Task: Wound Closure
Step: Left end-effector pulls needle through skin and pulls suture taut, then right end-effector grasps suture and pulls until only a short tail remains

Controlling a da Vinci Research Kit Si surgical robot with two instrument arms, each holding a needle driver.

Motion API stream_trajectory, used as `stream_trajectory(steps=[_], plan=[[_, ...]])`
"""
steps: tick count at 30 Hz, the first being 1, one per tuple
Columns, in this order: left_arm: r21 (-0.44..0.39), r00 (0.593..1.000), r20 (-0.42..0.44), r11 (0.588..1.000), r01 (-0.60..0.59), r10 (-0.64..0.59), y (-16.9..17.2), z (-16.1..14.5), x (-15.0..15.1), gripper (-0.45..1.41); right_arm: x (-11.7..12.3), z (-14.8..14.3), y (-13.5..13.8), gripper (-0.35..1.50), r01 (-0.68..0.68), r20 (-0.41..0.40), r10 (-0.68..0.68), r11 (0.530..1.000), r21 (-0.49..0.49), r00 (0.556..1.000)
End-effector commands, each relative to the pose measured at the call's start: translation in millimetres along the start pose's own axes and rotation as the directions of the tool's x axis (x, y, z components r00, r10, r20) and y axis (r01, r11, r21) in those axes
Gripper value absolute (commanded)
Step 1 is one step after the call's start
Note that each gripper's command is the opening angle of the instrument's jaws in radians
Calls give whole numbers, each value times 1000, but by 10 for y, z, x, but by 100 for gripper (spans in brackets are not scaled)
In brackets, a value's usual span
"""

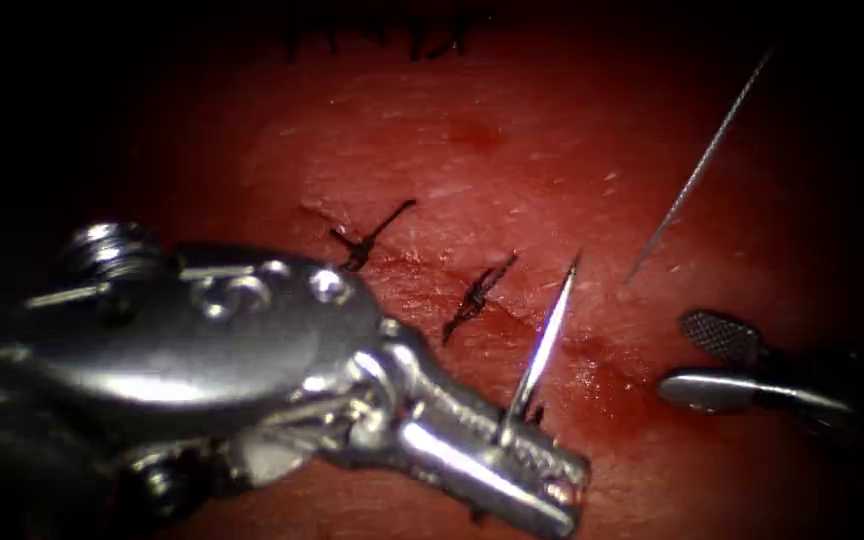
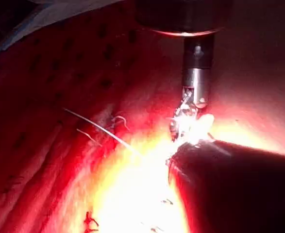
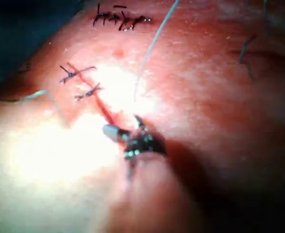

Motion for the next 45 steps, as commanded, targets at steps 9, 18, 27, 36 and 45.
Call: stream_trajectory(steps=[9,18,27,36,45], plan=[[101,971,-4,966,-236,238,5,-33,-11,-45,18,-3,-42,74,398,39,-397,918,4,917],[194,941,17,922,-336,339,12,-53,-17,-45,15,24,-105,84,448,-6,-448,892,61,894],[227,928,24,902,-368,373,24,-59,-22,-45,-1,71,-121,64,470,-16,-470,881,58,883],[211,924,23,902,-378,382,38,-59,-20,-45,-18,91,-98,56,488,-12,-488,872,24,873],[211,921,24,899,-384,388,36,-60,-20,-45,-38,102,-69,54,473,43,-473,881,15,880]])
